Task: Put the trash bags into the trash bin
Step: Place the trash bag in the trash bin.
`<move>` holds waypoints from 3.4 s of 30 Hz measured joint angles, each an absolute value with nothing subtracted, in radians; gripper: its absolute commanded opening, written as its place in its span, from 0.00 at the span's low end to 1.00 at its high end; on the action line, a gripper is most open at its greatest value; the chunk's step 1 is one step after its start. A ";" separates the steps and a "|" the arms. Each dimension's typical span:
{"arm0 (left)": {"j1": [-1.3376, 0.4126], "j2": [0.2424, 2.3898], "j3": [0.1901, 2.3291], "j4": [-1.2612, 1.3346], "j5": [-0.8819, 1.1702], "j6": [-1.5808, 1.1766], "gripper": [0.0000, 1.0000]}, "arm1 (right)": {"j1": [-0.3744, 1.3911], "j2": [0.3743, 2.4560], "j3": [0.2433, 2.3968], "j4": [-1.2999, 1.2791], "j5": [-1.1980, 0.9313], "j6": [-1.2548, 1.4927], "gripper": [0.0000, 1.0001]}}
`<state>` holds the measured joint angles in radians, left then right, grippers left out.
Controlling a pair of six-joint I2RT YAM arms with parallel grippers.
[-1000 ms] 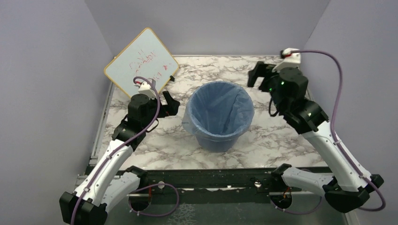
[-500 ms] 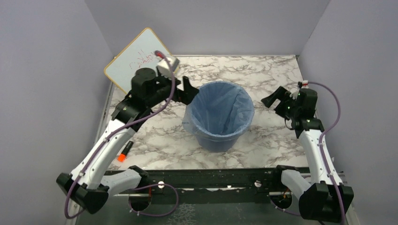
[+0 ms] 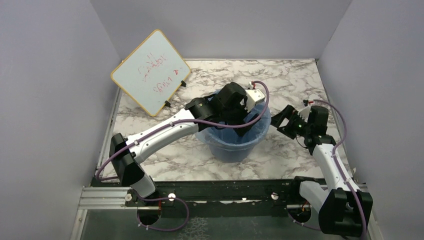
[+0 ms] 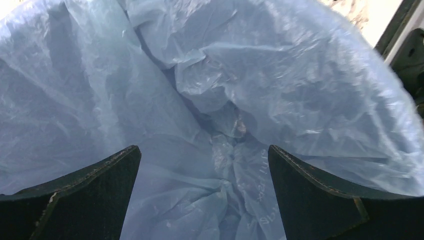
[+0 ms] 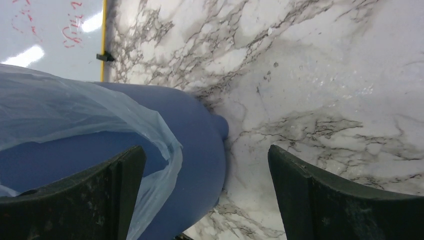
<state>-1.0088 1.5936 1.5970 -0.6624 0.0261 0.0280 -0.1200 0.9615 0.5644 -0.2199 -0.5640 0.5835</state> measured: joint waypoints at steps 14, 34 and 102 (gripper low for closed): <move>-1.003 1.732 1.612 -0.751 0.018 0.061 0.99 | -0.120 1.133 0.488 -0.038 -0.796 0.636 0.97; -0.953 1.810 1.501 -0.697 0.150 0.064 0.99 | -0.123 1.231 0.461 0.051 -0.931 0.629 0.97; -0.928 1.795 1.363 -0.581 0.377 0.068 0.99 | -0.123 1.272 0.439 0.023 -0.821 0.654 0.88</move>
